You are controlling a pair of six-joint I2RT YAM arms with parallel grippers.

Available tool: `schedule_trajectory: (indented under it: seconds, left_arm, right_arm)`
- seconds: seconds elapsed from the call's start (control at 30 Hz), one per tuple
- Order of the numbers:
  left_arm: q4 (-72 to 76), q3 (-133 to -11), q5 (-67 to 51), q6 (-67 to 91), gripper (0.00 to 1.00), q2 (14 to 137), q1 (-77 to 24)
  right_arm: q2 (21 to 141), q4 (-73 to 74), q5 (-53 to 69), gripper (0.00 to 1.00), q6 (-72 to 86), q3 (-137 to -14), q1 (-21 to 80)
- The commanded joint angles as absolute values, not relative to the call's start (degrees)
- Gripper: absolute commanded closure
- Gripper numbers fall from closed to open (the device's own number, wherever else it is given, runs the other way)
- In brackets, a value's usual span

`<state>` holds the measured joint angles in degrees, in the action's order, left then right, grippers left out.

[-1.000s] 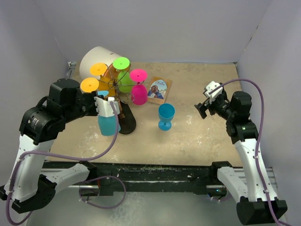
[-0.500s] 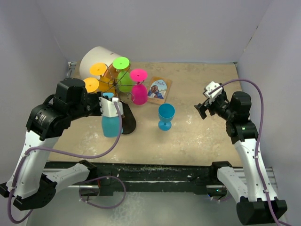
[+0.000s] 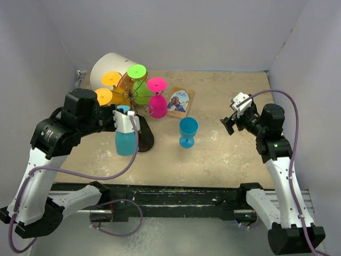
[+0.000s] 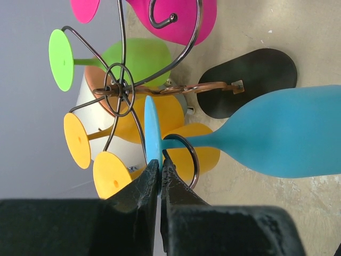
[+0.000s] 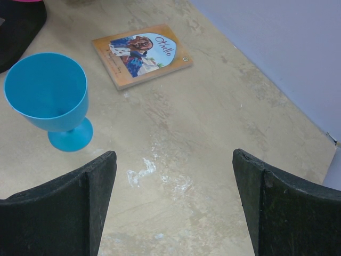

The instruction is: Place the wine glass upside down on the wine glass rack

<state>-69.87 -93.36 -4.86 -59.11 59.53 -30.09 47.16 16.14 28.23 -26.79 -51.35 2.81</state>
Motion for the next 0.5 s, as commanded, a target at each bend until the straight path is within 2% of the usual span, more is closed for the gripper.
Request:
schedule_trajectory:
  seconds: [0.0,0.47]
  left_arm:
    - [-68.01,-92.68,-7.18,-58.36,0.92,59.41,-30.32]
    - [-68.2,-92.87,-8.27,-57.86,0.83,59.0,-30.32]
  right_arm:
    - [46.45,13.68,29.85,0.08,-27.09,-51.37,2.46]
    - [46.5,13.7,29.76,0.08,-27.27,-51.24,2.43]
